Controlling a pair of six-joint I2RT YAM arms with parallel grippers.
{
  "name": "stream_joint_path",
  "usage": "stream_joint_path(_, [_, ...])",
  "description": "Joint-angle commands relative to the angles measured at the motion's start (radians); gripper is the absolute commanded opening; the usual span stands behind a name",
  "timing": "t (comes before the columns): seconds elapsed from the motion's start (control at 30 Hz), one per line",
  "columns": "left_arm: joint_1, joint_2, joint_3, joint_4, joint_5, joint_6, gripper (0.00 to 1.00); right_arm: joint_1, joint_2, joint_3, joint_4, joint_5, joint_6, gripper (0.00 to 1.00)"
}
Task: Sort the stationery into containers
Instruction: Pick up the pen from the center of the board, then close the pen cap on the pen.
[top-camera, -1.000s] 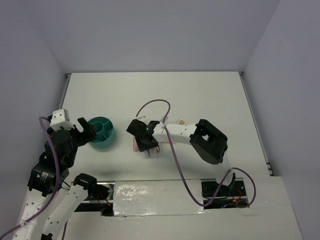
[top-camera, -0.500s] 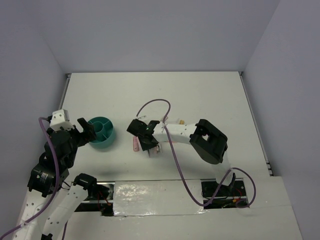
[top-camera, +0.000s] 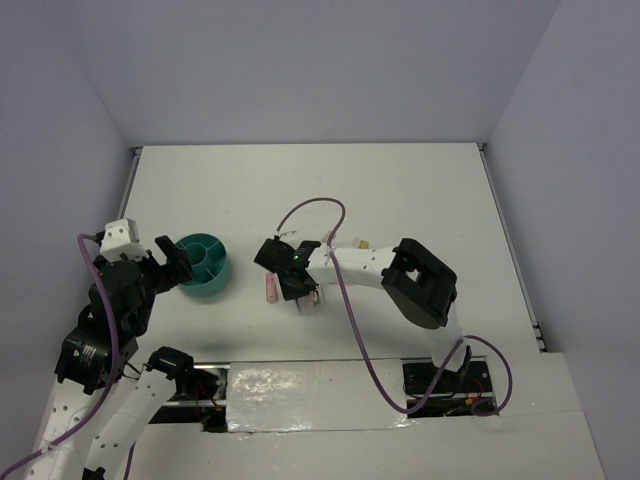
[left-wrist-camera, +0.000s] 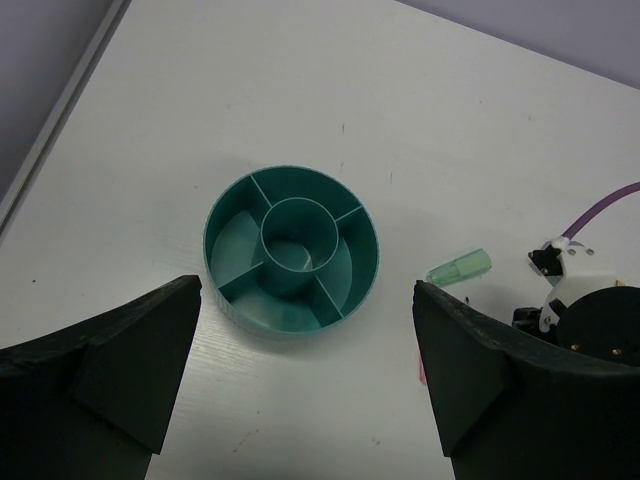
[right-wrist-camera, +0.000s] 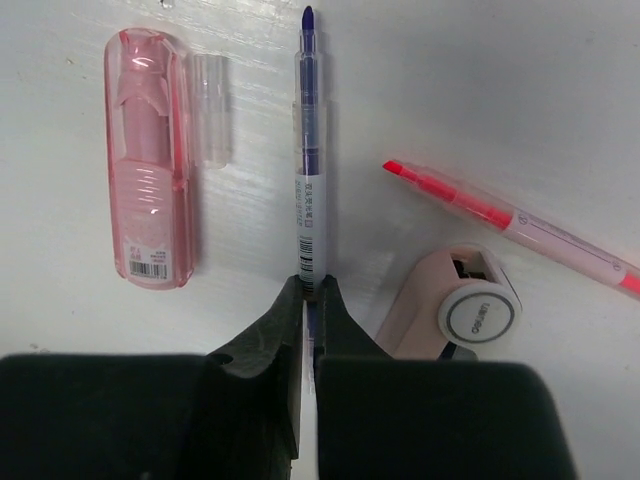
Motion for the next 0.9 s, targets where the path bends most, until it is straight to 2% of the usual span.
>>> stream_joint_path(0.0, [0.005,0.009,0.001,0.052,0.012,0.001,0.99,0.004,-0.114,0.004,0.016,0.055,0.063,0.0])
stream_joint_path(0.17, [0.005,0.059,0.017,0.068,0.064,0.01,0.99,0.01,-0.348,-0.006,-0.001,0.127,0.055,0.0])
stream_joint_path(0.2, [0.005,0.079,0.041,0.057,0.066,0.004,0.99,0.009,-0.435,-0.019,-0.001,0.127,0.041,0.0])
stream_joint_path(0.23, [0.005,0.143,0.061,0.031,0.058,-0.024,0.99,0.009,-0.479,-0.046,-0.004,0.132,0.034,0.0])
stream_joint_path(0.37, [-0.02,0.341,0.107,0.005,0.196,-0.134,0.99,0.01,-0.686,-0.146,-0.088,0.21,0.035,0.0])
stream_joint_path(0.47, [-0.169,0.446,0.084,0.063,0.125,-0.253,0.99,0.009,-0.847,-0.23,-0.18,0.286,0.065,0.0])
stream_joint_path(0.5, [-0.27,0.494,0.072,0.109,0.103,-0.312,0.99,0.009,-0.925,-0.264,-0.23,0.317,0.084,0.0])
stream_joint_path(0.57, [-0.373,0.556,0.073,0.14,0.062,-0.369,0.99,0.007,-0.997,-0.295,-0.272,0.345,0.101,0.0])
stream_joint_path(0.6, [-0.461,0.59,0.077,0.163,0.031,-0.389,0.99,0.007,-1.03,-0.307,-0.289,0.354,0.107,0.0])
stream_joint_path(0.73, [-0.603,0.848,0.135,0.227,0.003,-0.47,0.94,0.004,-1.163,-0.362,-0.334,0.339,0.112,0.0])
stream_joint_path(0.8, [-0.632,0.977,0.198,0.206,-0.023,-0.487,0.94,0.007,-1.18,-0.385,-0.335,0.321,0.109,0.0])
stream_joint_path(0.87, [-0.636,1.039,0.231,0.184,-0.029,-0.504,0.92,0.007,-1.193,-0.398,-0.341,0.315,0.109,0.0])
